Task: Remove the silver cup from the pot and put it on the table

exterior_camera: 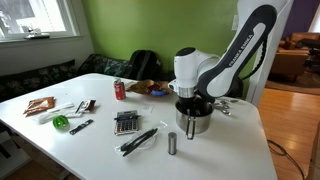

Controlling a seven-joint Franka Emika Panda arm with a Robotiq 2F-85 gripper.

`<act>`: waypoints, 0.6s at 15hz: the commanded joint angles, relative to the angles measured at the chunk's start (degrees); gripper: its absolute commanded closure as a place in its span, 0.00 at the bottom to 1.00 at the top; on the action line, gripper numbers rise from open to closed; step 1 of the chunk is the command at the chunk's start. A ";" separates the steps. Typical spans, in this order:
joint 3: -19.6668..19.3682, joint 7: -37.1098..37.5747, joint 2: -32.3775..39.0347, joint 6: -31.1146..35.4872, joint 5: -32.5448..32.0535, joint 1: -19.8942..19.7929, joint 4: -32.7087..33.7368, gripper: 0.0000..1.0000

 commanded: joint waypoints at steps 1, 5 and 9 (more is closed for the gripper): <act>1.39 -2.18 -2.81 2.98 2.22 -1.08 -3.34 0.99; 4.16 -6.37 -11.31 3.43 7.26 -5.31 -9.96 0.99; 7.09 -11.89 -21.76 5.27 17.13 -11.13 -17.00 0.99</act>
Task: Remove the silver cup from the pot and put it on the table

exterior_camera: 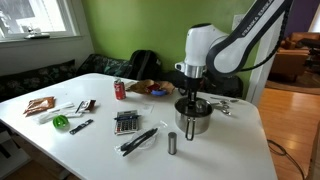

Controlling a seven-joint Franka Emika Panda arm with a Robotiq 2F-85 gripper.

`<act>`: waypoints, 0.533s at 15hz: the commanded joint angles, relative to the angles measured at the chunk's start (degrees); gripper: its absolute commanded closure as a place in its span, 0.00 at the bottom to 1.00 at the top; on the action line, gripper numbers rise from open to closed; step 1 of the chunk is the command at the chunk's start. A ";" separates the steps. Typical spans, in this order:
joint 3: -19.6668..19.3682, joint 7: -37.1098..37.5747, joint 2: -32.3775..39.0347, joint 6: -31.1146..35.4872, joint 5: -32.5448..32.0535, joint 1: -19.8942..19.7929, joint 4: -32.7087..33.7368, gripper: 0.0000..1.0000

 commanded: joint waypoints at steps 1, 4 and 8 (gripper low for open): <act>3.09 -5.43 -11.43 4.02 9.50 -5.92 -9.22 0.99; 2.79 -7.43 -17.43 9.81 18.41 -8.28 -12.94 0.99; -3.91 2.31 -16.21 9.58 14.96 -7.81 -10.92 0.99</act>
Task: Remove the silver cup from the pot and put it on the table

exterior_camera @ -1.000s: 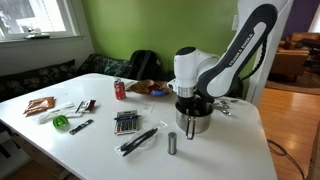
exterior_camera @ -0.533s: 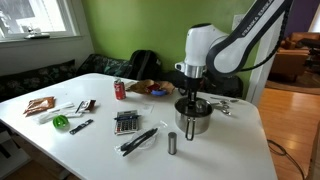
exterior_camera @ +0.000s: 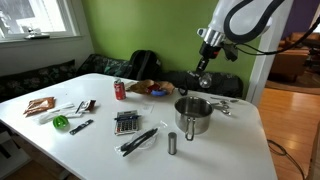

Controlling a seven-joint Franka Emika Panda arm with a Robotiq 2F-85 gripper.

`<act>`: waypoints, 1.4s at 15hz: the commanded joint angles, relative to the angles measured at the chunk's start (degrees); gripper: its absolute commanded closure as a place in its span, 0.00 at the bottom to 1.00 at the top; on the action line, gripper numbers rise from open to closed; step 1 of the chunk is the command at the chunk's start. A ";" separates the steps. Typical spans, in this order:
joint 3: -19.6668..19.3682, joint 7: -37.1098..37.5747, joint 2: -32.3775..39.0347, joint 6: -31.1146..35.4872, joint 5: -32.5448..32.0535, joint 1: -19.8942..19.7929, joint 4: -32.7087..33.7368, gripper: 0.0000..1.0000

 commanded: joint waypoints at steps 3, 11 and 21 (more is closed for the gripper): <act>-8.08 12.69 5.02 -0.66 -4.66 -0.54 0.58 0.99; -8.86 17.32 9.61 -0.41 -2.87 0.74 4.42 0.99; -4.82 20.29 28.13 -2.83 8.71 -1.41 19.67 0.99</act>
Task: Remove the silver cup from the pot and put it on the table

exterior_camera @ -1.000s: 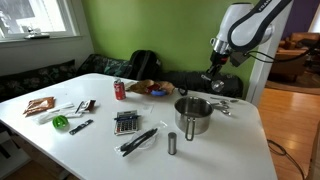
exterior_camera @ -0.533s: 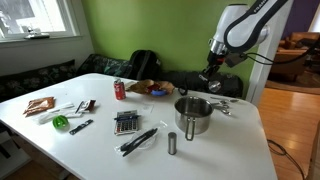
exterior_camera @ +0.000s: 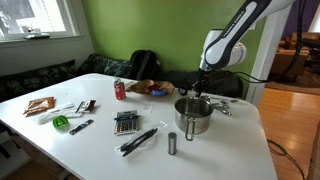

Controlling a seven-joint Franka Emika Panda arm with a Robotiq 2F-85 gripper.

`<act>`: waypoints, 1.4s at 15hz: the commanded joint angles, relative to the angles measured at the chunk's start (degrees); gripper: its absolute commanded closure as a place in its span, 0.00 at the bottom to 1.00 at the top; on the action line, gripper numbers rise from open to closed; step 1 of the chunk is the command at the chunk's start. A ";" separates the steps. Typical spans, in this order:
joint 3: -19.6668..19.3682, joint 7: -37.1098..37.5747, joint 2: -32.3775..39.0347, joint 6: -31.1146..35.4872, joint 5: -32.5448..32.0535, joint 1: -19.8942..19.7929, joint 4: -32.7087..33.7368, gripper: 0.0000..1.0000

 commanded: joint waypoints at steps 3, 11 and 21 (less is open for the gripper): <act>0.58 2.38 7.65 -2.62 2.11 -0.25 7.97 0.99; -0.93 4.65 9.47 -6.00 1.22 0.46 11.50 0.64; 3.00 -3.92 -2.98 -0.66 1.76 -1.86 4.97 0.13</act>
